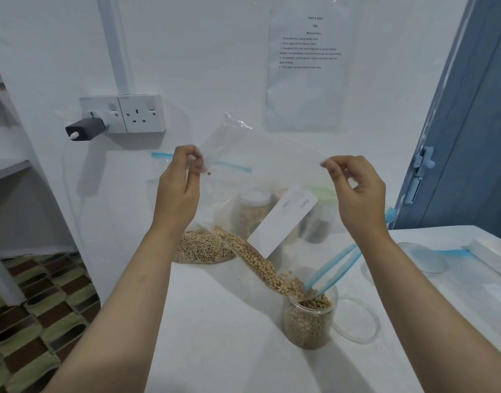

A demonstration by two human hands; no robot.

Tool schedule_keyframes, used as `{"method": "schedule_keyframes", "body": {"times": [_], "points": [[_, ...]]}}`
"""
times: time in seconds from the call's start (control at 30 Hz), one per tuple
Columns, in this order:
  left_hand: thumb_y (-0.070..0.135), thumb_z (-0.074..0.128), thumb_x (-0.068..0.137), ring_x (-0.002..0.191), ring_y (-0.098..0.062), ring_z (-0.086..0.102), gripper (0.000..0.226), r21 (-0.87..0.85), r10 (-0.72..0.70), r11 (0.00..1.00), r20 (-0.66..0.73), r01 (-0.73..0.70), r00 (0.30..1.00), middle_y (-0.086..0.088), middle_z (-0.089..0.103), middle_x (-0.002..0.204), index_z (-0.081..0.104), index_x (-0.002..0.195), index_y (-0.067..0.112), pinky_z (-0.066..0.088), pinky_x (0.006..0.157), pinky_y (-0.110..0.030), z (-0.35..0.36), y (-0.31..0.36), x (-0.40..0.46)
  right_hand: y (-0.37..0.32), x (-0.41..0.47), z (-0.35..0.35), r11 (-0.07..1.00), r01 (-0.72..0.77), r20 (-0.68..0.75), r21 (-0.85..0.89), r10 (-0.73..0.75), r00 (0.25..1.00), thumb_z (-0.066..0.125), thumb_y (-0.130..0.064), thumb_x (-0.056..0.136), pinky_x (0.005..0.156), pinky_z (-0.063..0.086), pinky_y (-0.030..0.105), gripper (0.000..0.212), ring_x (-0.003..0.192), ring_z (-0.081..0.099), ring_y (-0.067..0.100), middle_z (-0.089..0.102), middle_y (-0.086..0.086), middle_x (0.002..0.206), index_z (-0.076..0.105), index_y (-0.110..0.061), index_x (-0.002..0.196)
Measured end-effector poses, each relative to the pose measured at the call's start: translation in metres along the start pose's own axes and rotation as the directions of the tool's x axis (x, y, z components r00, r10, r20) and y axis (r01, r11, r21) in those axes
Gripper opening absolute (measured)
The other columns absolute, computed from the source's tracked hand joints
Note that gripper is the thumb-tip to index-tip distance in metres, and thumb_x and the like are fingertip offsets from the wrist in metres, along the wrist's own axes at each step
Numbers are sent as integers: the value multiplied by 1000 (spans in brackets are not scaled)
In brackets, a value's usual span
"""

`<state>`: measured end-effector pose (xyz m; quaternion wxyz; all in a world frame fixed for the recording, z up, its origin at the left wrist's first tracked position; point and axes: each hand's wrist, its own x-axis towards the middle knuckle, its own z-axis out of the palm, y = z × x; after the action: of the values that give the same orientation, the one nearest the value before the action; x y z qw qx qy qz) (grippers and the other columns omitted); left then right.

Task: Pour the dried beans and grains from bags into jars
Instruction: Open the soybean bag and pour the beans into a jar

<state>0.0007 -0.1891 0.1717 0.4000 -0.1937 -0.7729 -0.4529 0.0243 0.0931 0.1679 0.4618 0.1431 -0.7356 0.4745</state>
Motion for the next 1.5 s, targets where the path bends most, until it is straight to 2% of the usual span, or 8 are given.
{"method": "schedule_keyframes", "body": {"times": [0.17, 0.37, 0.53, 0.77, 1.07, 1.2, 1.33, 1.5], "points": [[20, 41, 106, 81, 4, 52, 9, -52, 10, 999, -6, -10, 1000, -2, 60, 88, 47, 108, 26, 38, 73, -9, -4, 7, 8, 0, 1, 0, 1000, -9, -4, -2, 9, 1000, 59, -25, 99, 82, 44, 19, 11, 89, 59, 15, 66, -4, 94, 69, -25, 95], [21, 44, 105, 86, 2, 54, 10, -106, -17, 994, -7, 16, 1000, 16, 58, 89, 50, 109, 28, 40, 79, -8, -7, 11, 12, 1, 2, 0, 1000, -13, -7, -17, 13, 1000, 59, -26, 99, 81, 43, 15, 13, 90, 60, 17, 66, -3, 96, 70, -22, 97], [29, 48, 103, 92, 6, 56, 10, -132, -32, 991, -10, 30, 999, 20, 60, 97, 53, 102, 38, 43, 83, -11, -10, 19, 17, 1, 4, 0, 999, -32, -20, -24, 32, 999, 57, -26, 100, 80, 42, 11, 15, 91, 60, 16, 67, -2, 98, 71, -20, 99], [30, 50, 103, 95, 1, 59, 8, -130, -32, 991, -16, 29, 999, 19, 61, 97, 54, 108, 27, 42, 80, -12, -8, 20, 21, 2, 4, -1, 999, -39, -31, -5, 39, 999, 57, -28, 100, 81, 41, 15, 13, 89, 58, 14, 66, 0, 97, 69, -24, 97], [27, 54, 101, 91, 8, 59, 7, -163, -50, 985, -11, 48, 999, 15, 62, 99, 54, 107, 23, 40, 75, -5, -4, 25, 30, 2, 4, -4, 998, -57, -50, 2, 57, 997, 57, -26, 100, 82, 43, 17, 13, 91, 58, 14, 66, -2, 97, 69, -24, 97], [28, 54, 101, 88, 6, 57, 2, -154, -38, 987, -10, 37, 999, 18, 62, 94, 55, 99, 26, 41, 74, -7, -4, 28, 29, 2, 4, -5, 998, -56, -58, -9, 55, 997, 57, -26, 100, 81, 43, 16, 14, 90, 58, 14, 66, -1, 97, 69, -23, 98], [29, 54, 101, 89, 4, 57, 10, -163, -32, 986, -8, 31, 999, 20, 62, 91, 54, 93, 35, 43, 75, -10, -6, 30, 29, 1, 4, -6, 998, -55, -61, -18, 53, 997, 56, -26, 100, 81, 42, 14, 13, 91, 58, 13, 66, -3, 97, 69, -24, 98], [28, 54, 101, 88, 5, 57, 7, -169, -22, 985, -6, 21, 1000, 18, 61, 91, 54, 95, 31, 42, 75, -8, -5, 33, 30, 0, 4, -7, 998, -47, -60, -28, 45, 997, 56, -27, 101, 79, 40, 10, 14, 91, 58, 14, 65, -3, 97, 69, -24, 99]]}}
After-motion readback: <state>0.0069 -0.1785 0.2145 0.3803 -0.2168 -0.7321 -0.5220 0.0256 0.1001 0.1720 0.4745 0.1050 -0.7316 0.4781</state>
